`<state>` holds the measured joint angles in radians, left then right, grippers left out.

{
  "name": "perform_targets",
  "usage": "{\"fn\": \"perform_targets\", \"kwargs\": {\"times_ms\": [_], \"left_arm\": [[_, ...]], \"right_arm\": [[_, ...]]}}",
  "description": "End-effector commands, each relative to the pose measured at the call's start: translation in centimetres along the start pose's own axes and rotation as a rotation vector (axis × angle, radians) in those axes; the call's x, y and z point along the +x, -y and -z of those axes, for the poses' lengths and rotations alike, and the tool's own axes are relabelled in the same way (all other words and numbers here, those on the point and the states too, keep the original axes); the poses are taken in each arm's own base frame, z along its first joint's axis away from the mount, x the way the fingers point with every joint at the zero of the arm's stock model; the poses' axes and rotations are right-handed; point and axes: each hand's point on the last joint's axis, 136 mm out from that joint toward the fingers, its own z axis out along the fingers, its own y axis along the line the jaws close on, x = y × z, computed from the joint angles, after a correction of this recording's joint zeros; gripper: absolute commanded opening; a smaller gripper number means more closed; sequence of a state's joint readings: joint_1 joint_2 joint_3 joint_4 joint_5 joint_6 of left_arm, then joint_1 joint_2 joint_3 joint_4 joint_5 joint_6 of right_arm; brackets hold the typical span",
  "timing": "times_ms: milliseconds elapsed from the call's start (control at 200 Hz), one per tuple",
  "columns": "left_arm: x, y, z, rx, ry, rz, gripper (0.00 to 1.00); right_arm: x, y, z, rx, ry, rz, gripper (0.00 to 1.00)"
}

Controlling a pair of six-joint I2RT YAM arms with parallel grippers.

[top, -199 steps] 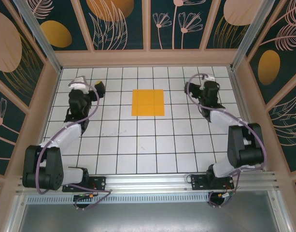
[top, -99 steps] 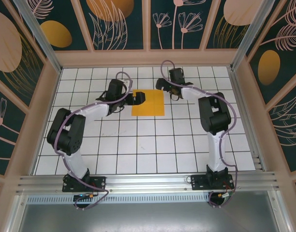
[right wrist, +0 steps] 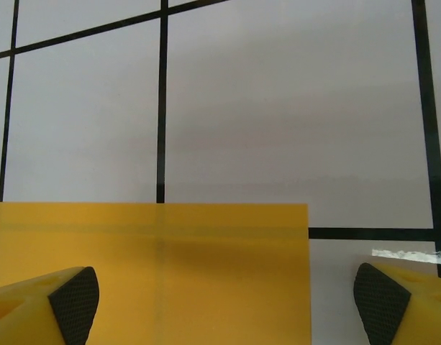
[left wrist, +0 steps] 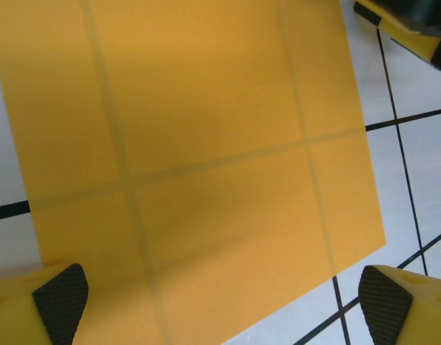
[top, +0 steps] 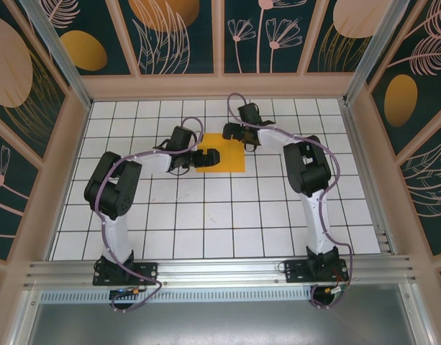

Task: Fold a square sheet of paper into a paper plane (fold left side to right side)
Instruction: Pick up the square sheet of paper from the top-center of the table.

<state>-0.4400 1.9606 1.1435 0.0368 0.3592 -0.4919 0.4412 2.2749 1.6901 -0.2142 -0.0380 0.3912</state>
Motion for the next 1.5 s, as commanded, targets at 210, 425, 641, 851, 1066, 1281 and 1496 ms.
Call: {"fn": "perform_targets", "kwargs": {"times_ms": [210,425,641,851,1066,1281,1496], "left_arm": [[1.9,0.1,-1.9,0.007,-0.076,0.028,0.98],[2.2,0.1,-2.3,0.007,-0.087,0.028,0.99],[2.2,0.2,-2.1,0.01,-0.084,0.027,0.98],[1.9,0.7,-1.8,0.028,-0.072,0.02,0.99],[1.4,1.4,-1.2,0.052,-0.05,0.011,0.98],[1.1,1.9,-0.7,0.068,-0.032,0.003,0.98],[-0.4,3.3,1.9,0.071,0.028,-0.039,0.98]], "right_arm": [[5.2,-2.2,-1.2,-0.026,-0.158,0.078,0.91],[6.7,-4.3,-0.5,-0.088,-0.209,0.096,0.89],[6.9,-5.2,0.4,-0.118,-0.223,0.108,0.85],[7.5,-6.0,1.3,-0.172,-0.257,0.115,0.74],[7.9,-6.9,2.1,-0.23,-0.285,0.117,0.68],[8.0,-7.3,2.7,-0.265,-0.291,0.117,0.58],[6.8,-6.8,4.5,-0.345,-0.253,0.065,0.42]]}}
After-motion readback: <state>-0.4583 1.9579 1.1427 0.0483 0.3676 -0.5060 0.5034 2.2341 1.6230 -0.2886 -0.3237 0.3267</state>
